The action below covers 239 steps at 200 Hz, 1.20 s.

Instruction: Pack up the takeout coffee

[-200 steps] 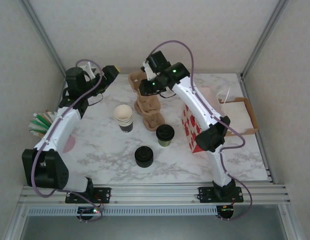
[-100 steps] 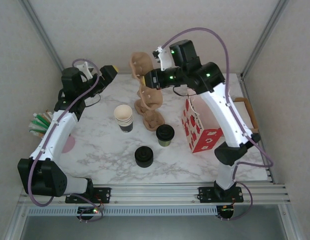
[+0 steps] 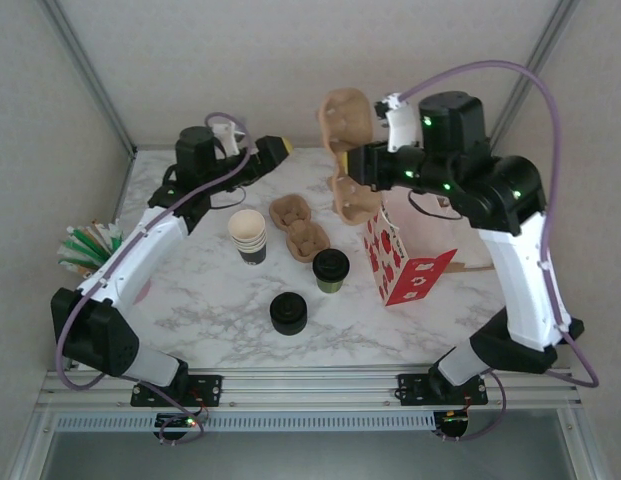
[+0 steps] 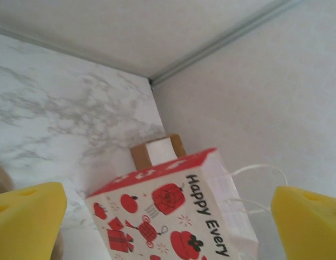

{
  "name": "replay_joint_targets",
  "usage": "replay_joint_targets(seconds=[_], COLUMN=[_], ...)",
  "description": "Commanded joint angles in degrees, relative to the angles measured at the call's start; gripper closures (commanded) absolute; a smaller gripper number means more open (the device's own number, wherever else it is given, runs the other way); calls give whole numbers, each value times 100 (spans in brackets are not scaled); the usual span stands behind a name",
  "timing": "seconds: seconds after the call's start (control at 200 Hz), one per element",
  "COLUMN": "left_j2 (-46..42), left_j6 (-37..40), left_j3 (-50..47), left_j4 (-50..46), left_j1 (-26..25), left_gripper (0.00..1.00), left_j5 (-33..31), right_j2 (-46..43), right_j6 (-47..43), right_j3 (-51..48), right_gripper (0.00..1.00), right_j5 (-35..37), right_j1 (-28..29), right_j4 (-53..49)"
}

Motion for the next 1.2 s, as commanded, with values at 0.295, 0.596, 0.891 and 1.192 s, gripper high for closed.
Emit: replay_joint_targets(seconds=[0.295,0.596,0.891,1.192], left_j2=[351,1093,1702,1651], left_j6=[168,313,421,456], left_j3=[701,1419,1915,1760], left_j4=[-51,-335,-693,-737], left_j1=[-1786,-2370,-2465,-2466], left_gripper=[10,20,49,97], left_j5=[-186,181,401,352], right_j2=[-1045,-929,-783,-421], right_j6=[-33,-3,0,-55], right_j3=[-920,-990,-1145,-1147], right_gripper=[73,73,73,74], right_j5=[2156,2364,1947,979], right_j1=[-373,-759,-1103,-1507], right_j4=[-1004,-1259,-1202,-1133])
